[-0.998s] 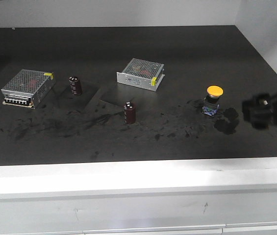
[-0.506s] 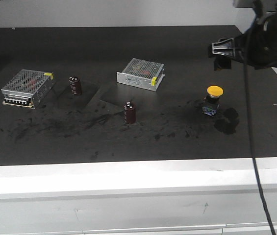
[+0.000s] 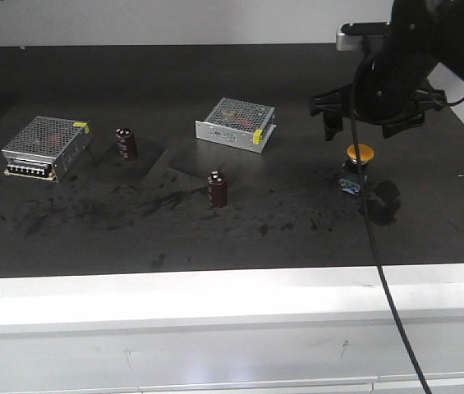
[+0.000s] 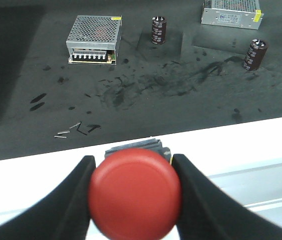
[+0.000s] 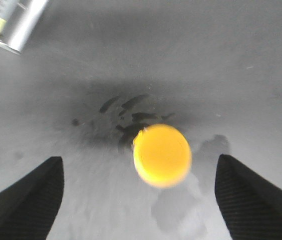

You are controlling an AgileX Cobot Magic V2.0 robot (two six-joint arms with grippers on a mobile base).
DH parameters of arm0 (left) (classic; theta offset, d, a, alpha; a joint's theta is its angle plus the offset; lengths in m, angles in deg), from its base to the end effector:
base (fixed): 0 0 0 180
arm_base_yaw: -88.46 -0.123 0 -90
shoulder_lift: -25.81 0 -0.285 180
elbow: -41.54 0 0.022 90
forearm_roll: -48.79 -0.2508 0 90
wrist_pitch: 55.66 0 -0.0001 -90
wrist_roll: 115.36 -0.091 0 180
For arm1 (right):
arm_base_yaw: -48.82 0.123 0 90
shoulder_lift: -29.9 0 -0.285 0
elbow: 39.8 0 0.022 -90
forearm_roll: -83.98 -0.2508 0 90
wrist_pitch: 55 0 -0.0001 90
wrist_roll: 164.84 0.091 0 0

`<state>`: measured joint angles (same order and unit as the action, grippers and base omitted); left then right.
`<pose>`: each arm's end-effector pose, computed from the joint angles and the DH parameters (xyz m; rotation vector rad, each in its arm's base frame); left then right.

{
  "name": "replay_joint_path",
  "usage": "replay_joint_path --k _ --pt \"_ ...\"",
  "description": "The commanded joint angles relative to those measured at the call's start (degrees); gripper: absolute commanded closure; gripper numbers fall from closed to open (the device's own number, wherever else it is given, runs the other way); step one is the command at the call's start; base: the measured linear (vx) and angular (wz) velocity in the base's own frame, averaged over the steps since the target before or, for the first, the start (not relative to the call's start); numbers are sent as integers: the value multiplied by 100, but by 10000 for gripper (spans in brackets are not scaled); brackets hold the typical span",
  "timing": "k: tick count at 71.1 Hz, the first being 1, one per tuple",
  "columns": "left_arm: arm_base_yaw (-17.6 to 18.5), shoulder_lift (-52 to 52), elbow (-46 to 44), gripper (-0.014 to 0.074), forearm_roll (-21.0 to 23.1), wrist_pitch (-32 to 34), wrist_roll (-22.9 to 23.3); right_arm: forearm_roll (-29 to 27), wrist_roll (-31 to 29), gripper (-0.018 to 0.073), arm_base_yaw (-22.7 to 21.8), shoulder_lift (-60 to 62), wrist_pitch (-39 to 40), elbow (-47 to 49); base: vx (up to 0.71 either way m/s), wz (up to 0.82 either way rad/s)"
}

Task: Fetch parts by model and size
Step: 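Lower the right gripper onto the yellow-capped button and close it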

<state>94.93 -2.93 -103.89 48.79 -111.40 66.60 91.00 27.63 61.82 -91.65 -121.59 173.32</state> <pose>0.0435 -0.0049 0.3481 0.0818 2.0774 -0.0899 0.4286 0.0885 0.3128 -0.0445 2.6896 -0.0305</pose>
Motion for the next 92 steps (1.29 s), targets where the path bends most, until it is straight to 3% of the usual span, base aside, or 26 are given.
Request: replay_joint_path --k 1,36,55,65,84,92 --pt "23 -61 -151 602 50 451 45 163 -37 -18 -7 150 120 277 0 0" --pt "23 -61 -151 602 50 451 45 450 27 -18 -11 -271 111 306 0 0" --pt "23 -61 -151 602 50 451 45 -103 -10 18 -313 -406 70 306 0 0" --pt "23 -61 -151 602 50 451 45 -100 -86 153 -354 -406 -13 306 0 0" --pt "23 -61 -151 602 50 451 45 -153 -355 554 -342 -379 -172 306 0 0" --pt "23 -61 -151 602 50 451 45 -195 -472 571 -342 -194 -157 286 0 0"
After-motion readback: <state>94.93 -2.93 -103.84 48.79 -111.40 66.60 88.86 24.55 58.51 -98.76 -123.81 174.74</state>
